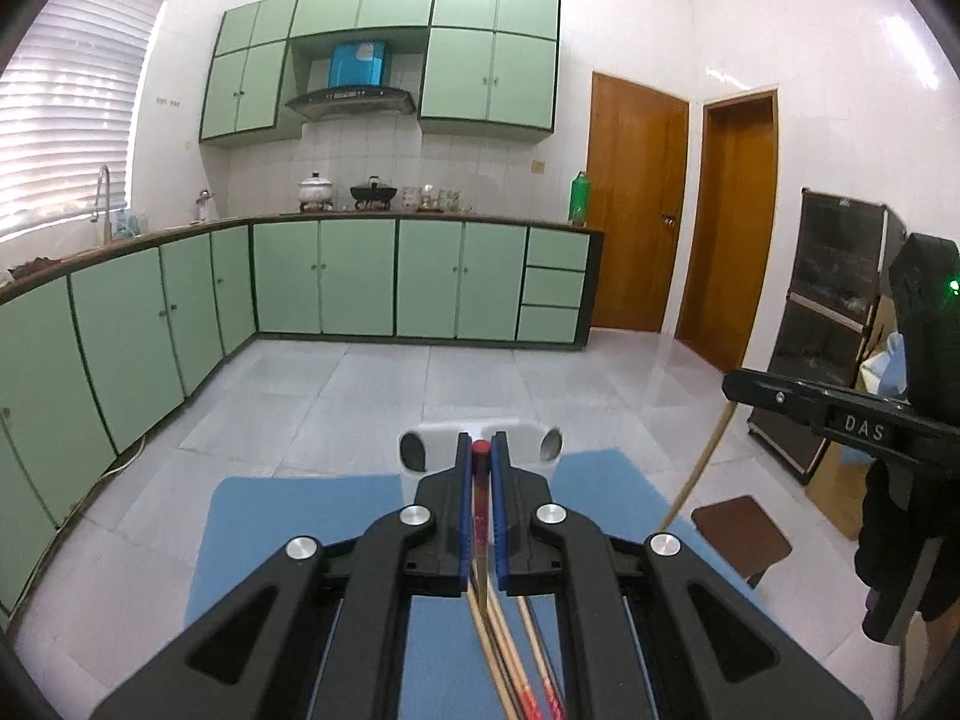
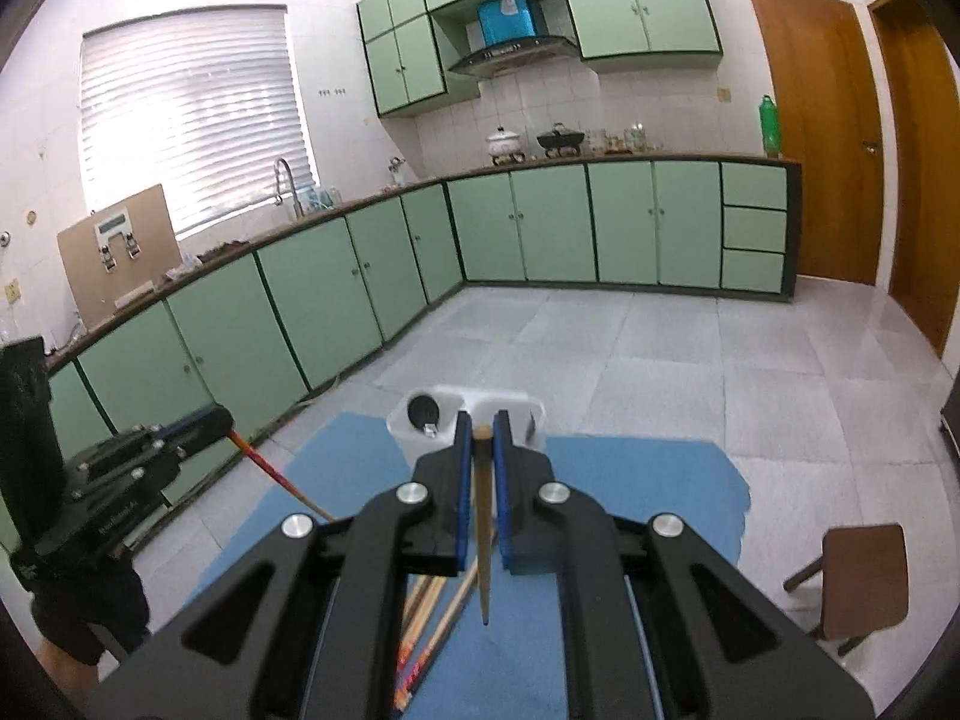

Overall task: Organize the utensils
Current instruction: 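Carry both chopsticks over the white holder and release them inside, then grasp the black chopstick with the right tool, then grasp a plain wooden chopstick with the left tool while the right holds the black chopstick, then insert both chopsticks into the white holder and open both tools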

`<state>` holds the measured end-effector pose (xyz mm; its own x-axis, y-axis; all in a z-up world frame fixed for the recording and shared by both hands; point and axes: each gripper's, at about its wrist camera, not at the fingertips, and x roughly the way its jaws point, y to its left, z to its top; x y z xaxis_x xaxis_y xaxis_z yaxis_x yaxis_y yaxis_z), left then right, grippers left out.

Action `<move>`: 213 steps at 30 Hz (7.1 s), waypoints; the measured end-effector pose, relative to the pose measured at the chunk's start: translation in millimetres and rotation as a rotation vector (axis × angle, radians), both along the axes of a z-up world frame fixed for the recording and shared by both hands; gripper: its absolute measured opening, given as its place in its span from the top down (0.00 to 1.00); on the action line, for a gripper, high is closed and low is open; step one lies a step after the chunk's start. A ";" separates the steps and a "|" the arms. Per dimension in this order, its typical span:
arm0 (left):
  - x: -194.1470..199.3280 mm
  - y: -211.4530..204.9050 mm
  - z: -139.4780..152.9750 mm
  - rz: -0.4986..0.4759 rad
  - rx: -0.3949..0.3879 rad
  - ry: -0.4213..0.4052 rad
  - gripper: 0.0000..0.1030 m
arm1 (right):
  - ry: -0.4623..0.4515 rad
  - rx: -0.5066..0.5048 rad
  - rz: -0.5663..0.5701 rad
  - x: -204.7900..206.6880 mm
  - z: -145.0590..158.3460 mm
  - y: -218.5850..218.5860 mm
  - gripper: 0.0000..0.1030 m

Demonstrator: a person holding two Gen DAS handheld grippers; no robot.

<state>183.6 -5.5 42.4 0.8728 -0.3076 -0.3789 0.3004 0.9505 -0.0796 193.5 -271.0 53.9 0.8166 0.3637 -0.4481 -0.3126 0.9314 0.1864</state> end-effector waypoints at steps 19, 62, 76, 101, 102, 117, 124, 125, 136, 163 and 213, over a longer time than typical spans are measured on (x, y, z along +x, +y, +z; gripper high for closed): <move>102.3 -20.5 50.3 0.054 0.013 -0.113 0.94 | -0.149 0.033 -0.058 114.6 55.8 -4.9 0.94; -16.8 15.9 -209.9 0.213 0.180 0.474 0.31 | 0.334 -0.162 -0.117 -65.2 -220.6 67.0 0.16; -30.3 21.6 -211.3 0.233 0.179 0.493 0.27 | 0.382 -0.293 -0.054 -71.2 -235.4 98.8 0.22; -39.3 3.8 -205.2 0.121 0.120 0.471 0.25 | 0.377 -0.228 -0.067 -75.1 -230.7 73.6 0.94; -39.4 1.9 -205.1 0.112 0.120 0.472 0.25 | 0.376 -0.233 -0.081 -72.1 -230.7 71.8 0.94; -39.9 -11.7 -207.3 0.108 0.164 0.477 0.23 | 0.381 -0.216 -0.155 -72.5 -233.0 51.0 0.94; -42.9 -0.7 -204.2 0.154 0.135 0.465 0.26 | 0.381 -0.217 -0.156 -72.0 -233.0 51.5 0.94; -46.8 -1.7 -200.9 0.143 0.131 0.441 0.26 | 0.382 -0.212 -0.156 -72.0 -233.1 50.8 0.94; -48.4 -14.7 -207.2 0.101 0.173 0.483 0.22 | 0.387 -0.193 -0.162 -71.8 -233.6 46.9 0.94; -47.5 -18.0 -200.0 0.062 0.112 0.473 0.94 | 0.362 -0.199 -0.123 -78.6 -226.7 41.2 0.94; 76.0 -28.8 90.8 0.051 0.003 -0.220 0.94 | -0.216 0.039 -0.062 94.6 100.7 12.4 0.94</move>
<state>259.6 -34.3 133.2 0.9487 -0.2606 -0.1789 0.2622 0.9649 -0.0148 288.1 -258.6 154.7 0.9135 0.3232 -0.2471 -0.2911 0.9436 0.1579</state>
